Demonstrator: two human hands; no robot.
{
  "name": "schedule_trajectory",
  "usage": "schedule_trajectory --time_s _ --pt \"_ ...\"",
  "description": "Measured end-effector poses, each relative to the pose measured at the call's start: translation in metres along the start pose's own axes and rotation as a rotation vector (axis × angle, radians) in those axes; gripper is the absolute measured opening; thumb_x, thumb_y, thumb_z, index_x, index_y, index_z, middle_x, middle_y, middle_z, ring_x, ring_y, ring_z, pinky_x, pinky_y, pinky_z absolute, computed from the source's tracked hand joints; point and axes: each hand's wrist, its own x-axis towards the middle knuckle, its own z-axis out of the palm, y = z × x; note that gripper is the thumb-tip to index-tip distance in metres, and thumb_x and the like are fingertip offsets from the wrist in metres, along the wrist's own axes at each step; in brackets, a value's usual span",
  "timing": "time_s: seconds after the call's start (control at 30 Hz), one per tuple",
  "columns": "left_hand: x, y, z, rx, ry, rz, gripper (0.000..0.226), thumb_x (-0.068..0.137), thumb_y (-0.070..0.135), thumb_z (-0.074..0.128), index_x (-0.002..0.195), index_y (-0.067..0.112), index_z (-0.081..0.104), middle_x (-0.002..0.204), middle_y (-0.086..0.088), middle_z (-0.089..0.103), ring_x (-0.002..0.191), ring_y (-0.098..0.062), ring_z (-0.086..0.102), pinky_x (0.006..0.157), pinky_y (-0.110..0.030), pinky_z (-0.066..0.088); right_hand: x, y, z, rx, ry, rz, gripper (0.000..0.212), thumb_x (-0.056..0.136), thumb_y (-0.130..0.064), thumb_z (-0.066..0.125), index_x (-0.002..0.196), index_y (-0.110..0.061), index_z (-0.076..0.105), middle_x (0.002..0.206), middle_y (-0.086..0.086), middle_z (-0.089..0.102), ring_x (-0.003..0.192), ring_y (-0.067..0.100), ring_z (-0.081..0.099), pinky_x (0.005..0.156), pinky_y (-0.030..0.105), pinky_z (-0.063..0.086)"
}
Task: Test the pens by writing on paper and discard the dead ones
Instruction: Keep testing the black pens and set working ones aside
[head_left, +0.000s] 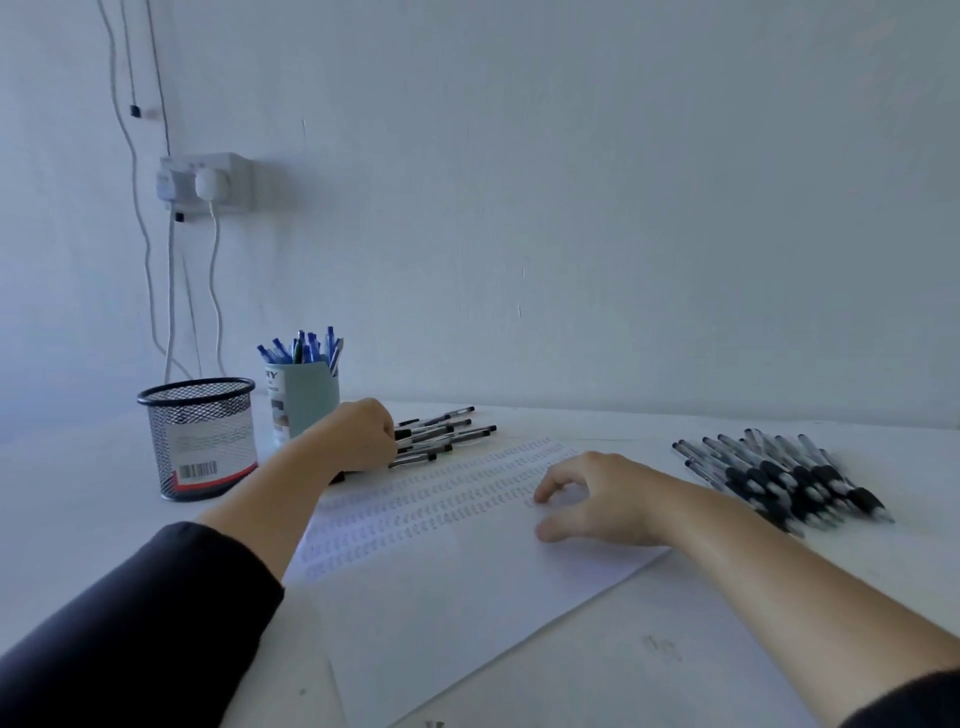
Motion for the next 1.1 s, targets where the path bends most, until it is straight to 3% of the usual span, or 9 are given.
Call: schedule_trajectory --time_s 0.13,0.27,0.4,0.57,0.67,0.8,0.87,1.0,1.1 --pt "0.0 0.001 0.006 0.116 -0.058 0.007 0.011 0.079 0.005 0.05 0.08 0.008 0.06 0.084 -0.006 0.062 0.07 -0.019 0.051 0.059 -0.024 0.042 0.0 0.001 0.0 0.035 -0.007 -0.018 0.035 0.076 -0.043 0.069 0.109 -0.039 0.06 0.118 -0.009 0.046 0.119 0.013 0.045 0.1 0.031 0.036" --pt "0.007 0.004 0.011 0.144 0.008 0.022 0.01 0.087 0.004 0.049 0.086 0.01 0.056 0.092 -0.006 0.061 0.076 -0.017 0.055 0.063 -0.024 0.045 -0.001 0.002 -0.001 0.042 -0.013 -0.036 0.037 0.077 -0.039 0.07 0.112 -0.036 0.06 0.116 -0.01 0.043 0.118 0.01 0.045 0.093 0.026 0.036" --pt "0.0 0.02 0.003 -0.119 0.342 0.105 0.015 0.097 0.008 0.045 0.11 0.005 0.052 0.104 -0.008 0.045 0.079 -0.015 0.048 0.067 -0.022 0.041 0.0 0.003 -0.001 0.05 -0.014 -0.036 0.037 0.077 -0.041 0.071 0.112 -0.037 0.06 0.116 -0.01 0.042 0.121 0.01 0.045 0.098 0.027 0.036" --pt "-0.018 0.045 0.002 -0.558 0.764 0.195 0.01 0.094 0.007 0.05 0.098 0.011 0.042 0.102 -0.009 0.051 0.085 -0.023 0.049 0.065 -0.02 0.034 -0.001 0.004 -0.002 0.044 -0.028 -0.033 0.038 0.079 -0.042 0.07 0.115 -0.038 0.059 0.115 -0.012 0.038 0.122 0.009 0.042 0.096 0.025 0.033" --pt "-0.023 0.056 0.007 -0.59 0.709 0.216 0.017 0.093 0.0 0.05 0.099 0.015 0.044 0.104 -0.007 0.047 0.074 -0.013 0.048 0.063 -0.011 0.036 -0.001 0.003 -0.002 0.038 -0.031 -0.035 0.039 0.079 -0.042 0.07 0.116 -0.037 0.059 0.115 -0.012 0.038 0.124 0.009 0.042 0.097 0.026 0.033" --pt "-0.028 0.064 0.018 -0.365 0.599 0.221 0.026 0.081 -0.006 0.047 0.086 0.019 0.041 0.082 -0.001 0.048 0.071 -0.02 0.043 0.08 -0.033 0.032 0.0 0.003 -0.002 0.041 -0.029 -0.029 0.038 0.078 -0.042 0.07 0.115 -0.038 0.059 0.116 -0.012 0.038 0.124 0.01 0.043 0.099 0.027 0.034" --pt "-0.032 0.066 0.021 -0.235 0.558 0.254 0.019 0.081 0.01 0.055 0.081 0.017 0.037 0.069 0.004 0.04 0.063 -0.015 0.035 0.075 -0.032 0.023 0.0 0.004 -0.002 0.042 -0.03 -0.028 0.036 0.078 -0.043 0.07 0.112 -0.039 0.059 0.116 -0.012 0.039 0.124 0.009 0.043 0.1 0.027 0.034" --pt "-0.036 0.072 0.028 -0.032 0.561 0.324 0.043 0.077 0.051 0.062 0.074 0.018 0.034 0.061 0.009 0.036 0.055 -0.008 0.03 0.071 -0.033 0.019 0.0 0.003 -0.002 0.041 -0.032 -0.028 0.03 0.078 -0.043 0.07 0.105 -0.041 0.058 0.117 -0.012 0.039 0.125 0.01 0.043 0.102 0.028 0.034" --pt "-0.037 0.074 0.031 0.04 0.585 0.356 0.049 0.074 0.058 0.061 0.071 0.017 0.034 0.056 0.008 0.035 0.052 -0.01 0.028 0.072 -0.033 0.018 0.001 0.003 -0.002 0.041 -0.034 -0.023 0.03 0.077 -0.043 0.07 0.104 -0.042 0.057 0.119 -0.011 0.041 0.125 0.01 0.043 0.101 0.028 0.034"
